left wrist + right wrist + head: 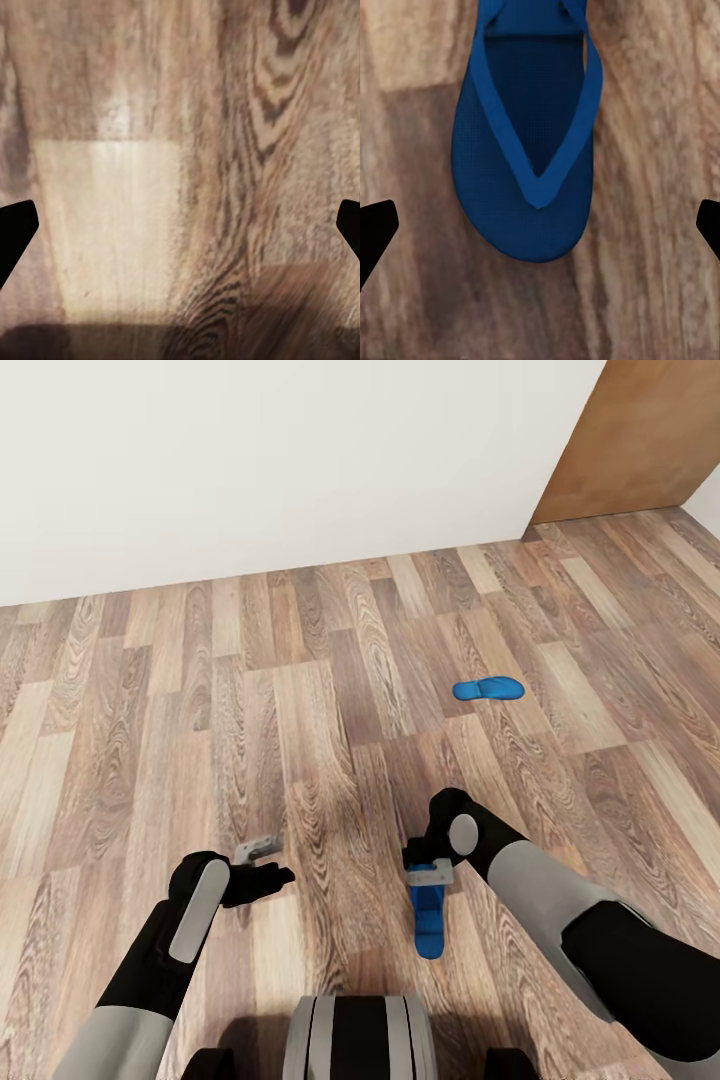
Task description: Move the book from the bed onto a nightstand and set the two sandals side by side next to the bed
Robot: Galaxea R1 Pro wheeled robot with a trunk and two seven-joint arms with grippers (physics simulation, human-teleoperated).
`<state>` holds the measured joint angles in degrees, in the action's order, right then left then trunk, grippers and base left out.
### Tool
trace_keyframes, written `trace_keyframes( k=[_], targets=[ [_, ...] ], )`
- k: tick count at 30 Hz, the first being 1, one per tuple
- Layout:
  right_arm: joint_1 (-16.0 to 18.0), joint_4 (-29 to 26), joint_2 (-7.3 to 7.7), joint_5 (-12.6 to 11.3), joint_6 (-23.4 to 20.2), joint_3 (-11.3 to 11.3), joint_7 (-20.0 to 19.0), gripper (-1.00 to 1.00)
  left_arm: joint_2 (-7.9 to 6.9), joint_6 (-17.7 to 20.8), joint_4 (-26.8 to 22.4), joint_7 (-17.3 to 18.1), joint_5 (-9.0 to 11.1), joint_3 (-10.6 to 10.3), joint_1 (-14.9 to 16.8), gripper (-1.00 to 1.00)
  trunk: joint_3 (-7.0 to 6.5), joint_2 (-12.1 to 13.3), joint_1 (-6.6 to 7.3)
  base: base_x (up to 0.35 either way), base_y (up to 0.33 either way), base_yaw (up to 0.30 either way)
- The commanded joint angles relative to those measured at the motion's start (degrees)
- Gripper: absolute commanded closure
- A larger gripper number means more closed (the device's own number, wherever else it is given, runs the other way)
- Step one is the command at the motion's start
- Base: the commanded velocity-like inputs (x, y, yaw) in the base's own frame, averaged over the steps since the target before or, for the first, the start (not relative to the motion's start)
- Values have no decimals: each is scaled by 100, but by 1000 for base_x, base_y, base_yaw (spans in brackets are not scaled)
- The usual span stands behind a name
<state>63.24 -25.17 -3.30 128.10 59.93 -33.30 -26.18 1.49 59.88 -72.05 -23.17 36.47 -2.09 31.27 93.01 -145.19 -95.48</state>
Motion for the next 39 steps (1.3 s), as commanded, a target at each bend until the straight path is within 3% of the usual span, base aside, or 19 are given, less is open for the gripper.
trace_keyframes(
  k=[1, 12, 27, 34, 39],
  targets=[
    [4, -6, 5, -57, 7, -28, -54, -100, 0, 12, -4, -59, 60, -2, 2, -100, 26, -3, -1, 0, 0, 0],
    [4, -6, 5, -57, 7, -27, -54, -100, 0, 12, -6, -59, 58, -2, 2, -100, 270, -18, -30, 0, 0, 0],
    [4, -6, 5, -57, 7, -27, -54, -100, -11, 12, -6, -57, 82, -2, 2, -100, 270, -18, -30, 0, 0, 0],
    [4, -6, 5, -57, 7, -27, -54, -100, -11, 12, -6, -57, 70, -2, -1, -100, 425, -27, -48, 0, 0, 0],
    [4, -6, 5, -57, 7, -27, -49, -100, -9, 12, -5, -57, 70, -2, -10, -100, 425, -27, -48, 0, 0, 0]
  ],
)
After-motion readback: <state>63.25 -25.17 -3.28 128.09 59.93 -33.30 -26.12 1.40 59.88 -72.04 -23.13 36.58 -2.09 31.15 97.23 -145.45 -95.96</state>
